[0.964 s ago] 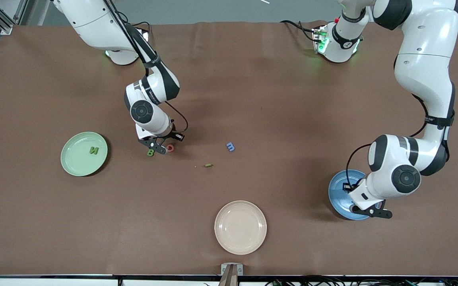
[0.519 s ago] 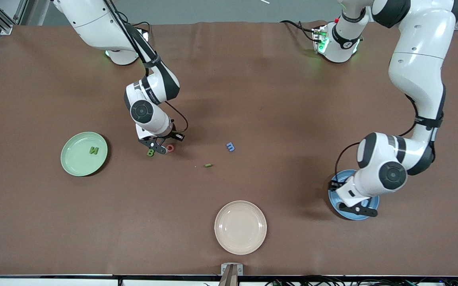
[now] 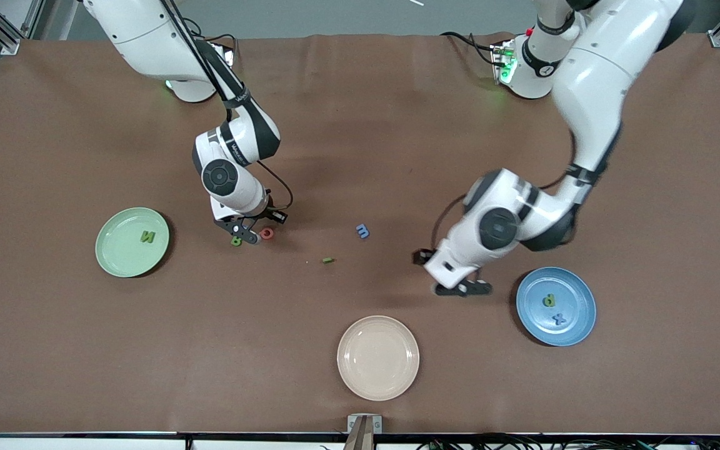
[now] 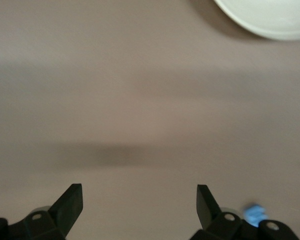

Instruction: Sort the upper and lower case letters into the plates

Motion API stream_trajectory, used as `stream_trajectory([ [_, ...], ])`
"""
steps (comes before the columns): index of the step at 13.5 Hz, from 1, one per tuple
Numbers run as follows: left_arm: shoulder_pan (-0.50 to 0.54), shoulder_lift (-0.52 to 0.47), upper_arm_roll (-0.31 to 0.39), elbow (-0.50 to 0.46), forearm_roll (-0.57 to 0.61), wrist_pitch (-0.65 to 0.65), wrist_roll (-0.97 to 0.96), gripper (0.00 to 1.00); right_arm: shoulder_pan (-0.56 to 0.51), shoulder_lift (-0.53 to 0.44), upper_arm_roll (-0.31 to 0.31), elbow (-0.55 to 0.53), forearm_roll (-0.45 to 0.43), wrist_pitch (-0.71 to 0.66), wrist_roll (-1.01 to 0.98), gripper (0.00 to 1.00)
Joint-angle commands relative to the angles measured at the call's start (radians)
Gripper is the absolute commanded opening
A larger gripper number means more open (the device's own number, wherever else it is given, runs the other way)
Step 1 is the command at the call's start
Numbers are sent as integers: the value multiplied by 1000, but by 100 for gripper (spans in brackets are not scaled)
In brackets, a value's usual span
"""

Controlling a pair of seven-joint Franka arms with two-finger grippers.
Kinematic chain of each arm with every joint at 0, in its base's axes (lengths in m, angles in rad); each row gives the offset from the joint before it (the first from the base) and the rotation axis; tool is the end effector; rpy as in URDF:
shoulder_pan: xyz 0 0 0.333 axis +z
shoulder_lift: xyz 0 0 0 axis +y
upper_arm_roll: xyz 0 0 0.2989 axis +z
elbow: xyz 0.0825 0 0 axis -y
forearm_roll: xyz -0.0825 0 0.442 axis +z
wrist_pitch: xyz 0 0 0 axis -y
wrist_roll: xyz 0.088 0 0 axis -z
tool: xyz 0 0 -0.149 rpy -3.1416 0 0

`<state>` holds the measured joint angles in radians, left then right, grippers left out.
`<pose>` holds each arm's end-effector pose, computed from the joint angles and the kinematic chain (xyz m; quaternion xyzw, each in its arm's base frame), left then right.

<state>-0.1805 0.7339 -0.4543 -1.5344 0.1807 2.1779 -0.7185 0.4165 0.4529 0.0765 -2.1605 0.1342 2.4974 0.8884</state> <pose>0.6185 -0.4048 0.1660 0.9963 0.0397 -0.0528 0.0552 0.4985 0.2758 0.0683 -0.9642 0.2530 0.0791 0.0047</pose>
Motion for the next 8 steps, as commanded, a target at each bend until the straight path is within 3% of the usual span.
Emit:
stream_trajectory([
  [1,-107,10,9,-12,10,52,-223,100,-31,-2,-1,5,-8,9,-22,44],
  [5,-262,84,45,17,13,164,-532,98,-45,3,0,39,-7,8,-20,44],
  [8,-442,127,205,78,10,165,-731,83,-48,4,0,59,-7,8,-20,44],
])
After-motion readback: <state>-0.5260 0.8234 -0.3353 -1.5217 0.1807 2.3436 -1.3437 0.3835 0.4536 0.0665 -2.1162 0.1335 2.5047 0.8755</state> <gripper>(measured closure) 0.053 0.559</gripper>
